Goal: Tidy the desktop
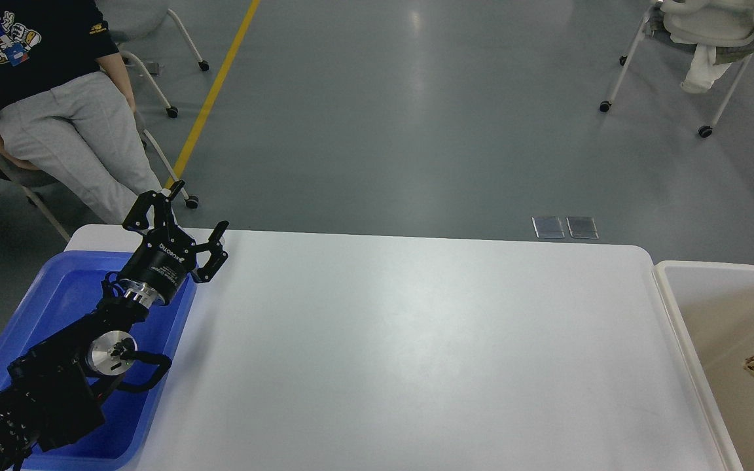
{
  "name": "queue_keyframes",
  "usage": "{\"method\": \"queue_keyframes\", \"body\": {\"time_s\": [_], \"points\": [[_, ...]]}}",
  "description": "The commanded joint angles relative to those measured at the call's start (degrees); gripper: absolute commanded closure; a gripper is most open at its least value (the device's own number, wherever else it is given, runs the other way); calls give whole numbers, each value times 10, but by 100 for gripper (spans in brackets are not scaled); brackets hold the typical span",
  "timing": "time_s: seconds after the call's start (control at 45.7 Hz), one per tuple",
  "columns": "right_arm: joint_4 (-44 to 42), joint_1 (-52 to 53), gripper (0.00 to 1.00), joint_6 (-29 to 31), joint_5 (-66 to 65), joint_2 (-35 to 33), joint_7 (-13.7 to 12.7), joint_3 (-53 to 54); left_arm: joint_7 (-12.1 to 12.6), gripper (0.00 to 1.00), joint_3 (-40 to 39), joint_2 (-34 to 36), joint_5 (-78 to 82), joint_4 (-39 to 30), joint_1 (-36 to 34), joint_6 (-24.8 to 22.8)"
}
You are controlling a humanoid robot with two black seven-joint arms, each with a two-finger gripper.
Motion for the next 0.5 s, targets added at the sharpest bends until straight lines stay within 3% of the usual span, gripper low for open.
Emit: {"method": "queue_keyframes", "body": {"time_s": [0.0, 0.066, 0.263, 0.481], "points": [[-6, -4, 50, 0, 1, 5, -7, 24, 0, 0, 0, 0, 0, 0, 0, 0], [-6, -4, 30, -3, 2, 5, -7, 29, 0, 0, 0, 0, -1, 0, 0, 0], [-8, -2, 0, -5, -1, 2, -2, 34, 0, 0, 0, 0, 0, 0, 0, 0], [-7, 16, 0, -4, -3, 1, -2, 22, 0, 0, 0, 0, 0, 0, 0, 0]]}}
